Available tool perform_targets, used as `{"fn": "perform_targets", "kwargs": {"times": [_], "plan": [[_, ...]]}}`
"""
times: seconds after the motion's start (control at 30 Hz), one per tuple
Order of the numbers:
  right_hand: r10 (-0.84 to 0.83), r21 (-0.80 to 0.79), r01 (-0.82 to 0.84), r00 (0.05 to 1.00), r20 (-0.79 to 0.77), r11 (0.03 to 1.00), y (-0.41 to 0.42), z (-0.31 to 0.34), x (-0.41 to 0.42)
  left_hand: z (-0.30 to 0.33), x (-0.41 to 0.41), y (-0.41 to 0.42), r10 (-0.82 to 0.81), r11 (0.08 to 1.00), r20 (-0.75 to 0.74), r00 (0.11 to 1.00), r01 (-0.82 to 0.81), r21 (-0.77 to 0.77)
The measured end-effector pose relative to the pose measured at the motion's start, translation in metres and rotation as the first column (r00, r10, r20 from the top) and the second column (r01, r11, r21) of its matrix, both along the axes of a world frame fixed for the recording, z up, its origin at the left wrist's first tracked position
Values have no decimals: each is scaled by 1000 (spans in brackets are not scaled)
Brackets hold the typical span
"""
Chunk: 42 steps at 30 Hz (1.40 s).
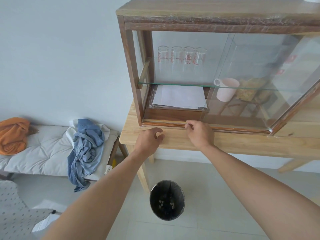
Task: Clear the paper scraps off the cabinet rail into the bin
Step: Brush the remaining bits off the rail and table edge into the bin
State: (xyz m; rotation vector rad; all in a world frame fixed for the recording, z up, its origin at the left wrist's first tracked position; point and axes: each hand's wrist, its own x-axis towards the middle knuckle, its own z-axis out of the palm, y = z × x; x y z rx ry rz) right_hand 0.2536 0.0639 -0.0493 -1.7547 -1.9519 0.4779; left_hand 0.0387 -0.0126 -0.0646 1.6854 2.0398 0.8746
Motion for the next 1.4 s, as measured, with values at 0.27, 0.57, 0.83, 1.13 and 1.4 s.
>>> {"fn": "perform_targets", "kwargs": {"times": [0.27, 0.57, 0.83, 1.13, 1.4], "plan": [[-42, -3, 42, 999, -34, 999, -4, -1, 3, 2, 2, 0, -8, 1000, 9, 1000, 8, -3], [-34, -17, 34, 999, -14, 999, -4, 2, 16, 4, 5, -5, -8, 1000, -11, 1000, 8, -16], [-40, -6, 40, 999, 10, 999, -1, 1, 17, 4, 7, -9, -13, 1000, -46, 999, 12, -23], [-34, -10, 33, 999, -37, 999, -1, 3, 21, -7, 7, -19, -71, 997, -444, 893, 81, 4], [126, -96, -155, 957, -260, 983, -74, -23, 5, -24, 4, -30, -177, 979, -436, 883, 114, -167]]}}
